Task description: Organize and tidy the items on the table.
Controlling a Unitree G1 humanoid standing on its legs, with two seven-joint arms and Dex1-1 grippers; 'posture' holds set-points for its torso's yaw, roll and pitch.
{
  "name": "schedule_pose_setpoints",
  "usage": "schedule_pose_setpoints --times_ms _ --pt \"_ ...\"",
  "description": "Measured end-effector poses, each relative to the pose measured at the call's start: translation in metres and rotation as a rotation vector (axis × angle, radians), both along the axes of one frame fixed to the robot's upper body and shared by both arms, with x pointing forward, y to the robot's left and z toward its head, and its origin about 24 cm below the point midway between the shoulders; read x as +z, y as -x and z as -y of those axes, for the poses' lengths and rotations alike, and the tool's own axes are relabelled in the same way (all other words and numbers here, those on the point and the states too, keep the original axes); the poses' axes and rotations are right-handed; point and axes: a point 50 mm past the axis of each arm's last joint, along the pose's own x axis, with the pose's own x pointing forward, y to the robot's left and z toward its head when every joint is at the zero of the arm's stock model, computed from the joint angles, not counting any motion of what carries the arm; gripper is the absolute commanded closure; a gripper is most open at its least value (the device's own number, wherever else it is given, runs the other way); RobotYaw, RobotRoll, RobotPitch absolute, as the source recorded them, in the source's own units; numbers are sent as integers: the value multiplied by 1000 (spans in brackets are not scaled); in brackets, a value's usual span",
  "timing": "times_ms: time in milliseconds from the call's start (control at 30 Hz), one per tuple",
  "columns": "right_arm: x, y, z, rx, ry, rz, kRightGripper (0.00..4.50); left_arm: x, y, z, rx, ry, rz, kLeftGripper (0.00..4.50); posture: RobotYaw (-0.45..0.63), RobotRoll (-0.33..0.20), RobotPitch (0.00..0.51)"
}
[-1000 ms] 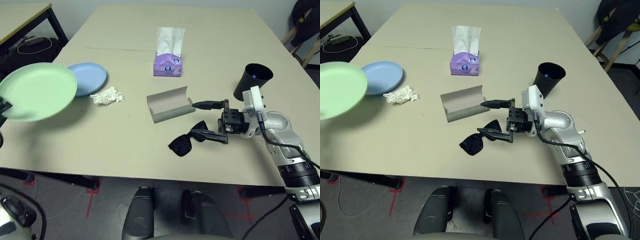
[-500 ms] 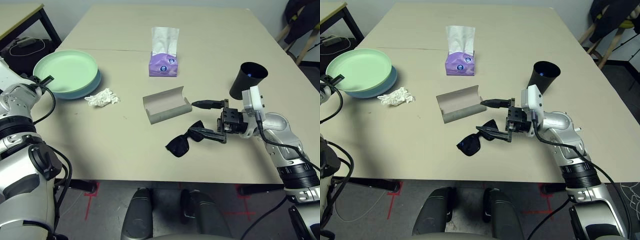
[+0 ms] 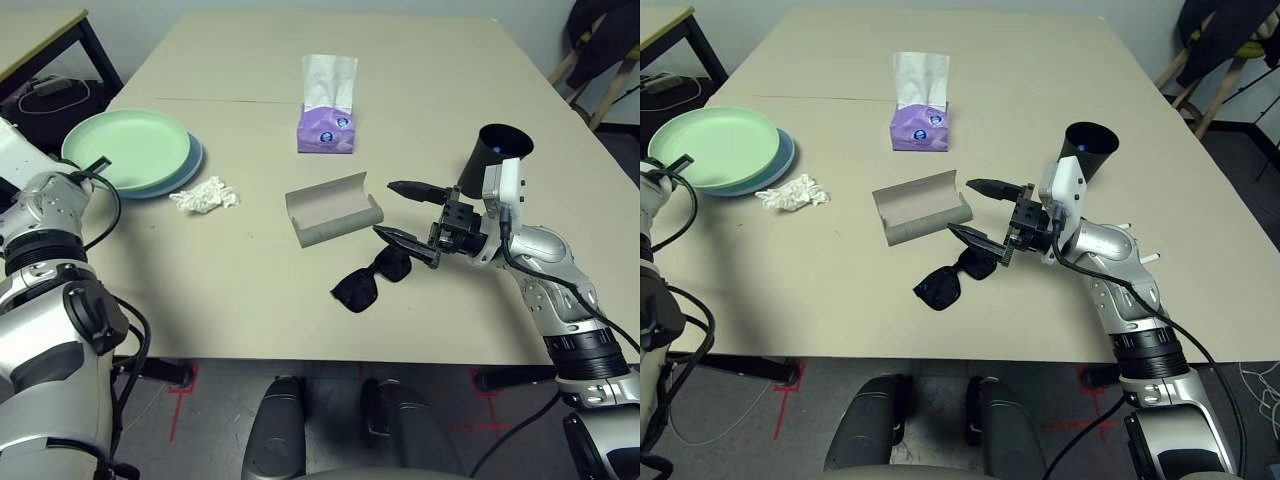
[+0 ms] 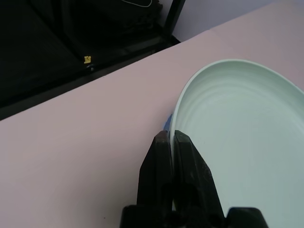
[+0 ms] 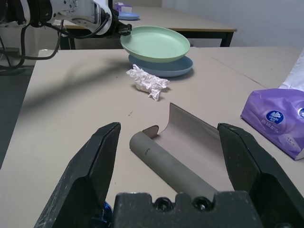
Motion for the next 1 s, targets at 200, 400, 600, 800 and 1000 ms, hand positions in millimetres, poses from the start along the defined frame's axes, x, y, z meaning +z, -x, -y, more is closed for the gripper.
schedule_pose_setpoints --times_ms 200,400,600,800,1000 --pt "1 -1 -1 0 -5 4 0 -3 -9 17 -161 26 38 1893 162 0 139" --pt "2 -1 -1 -5 -6 8 0 -13 6 23 -410 -217 -66 28 170 0 137" --pt "4 -2 -1 -8 -3 14 0 -11 31 74 -990 -376 -27 28 182 0 134" --pt "4 -3 0 -11 0 12 0 -9 47 95 -1227 -387 -25 28 188 0 134" --pt "6 -5 0 -10 3 19 0 -20 46 90 -1247 -372 -60 28 177 0 133"
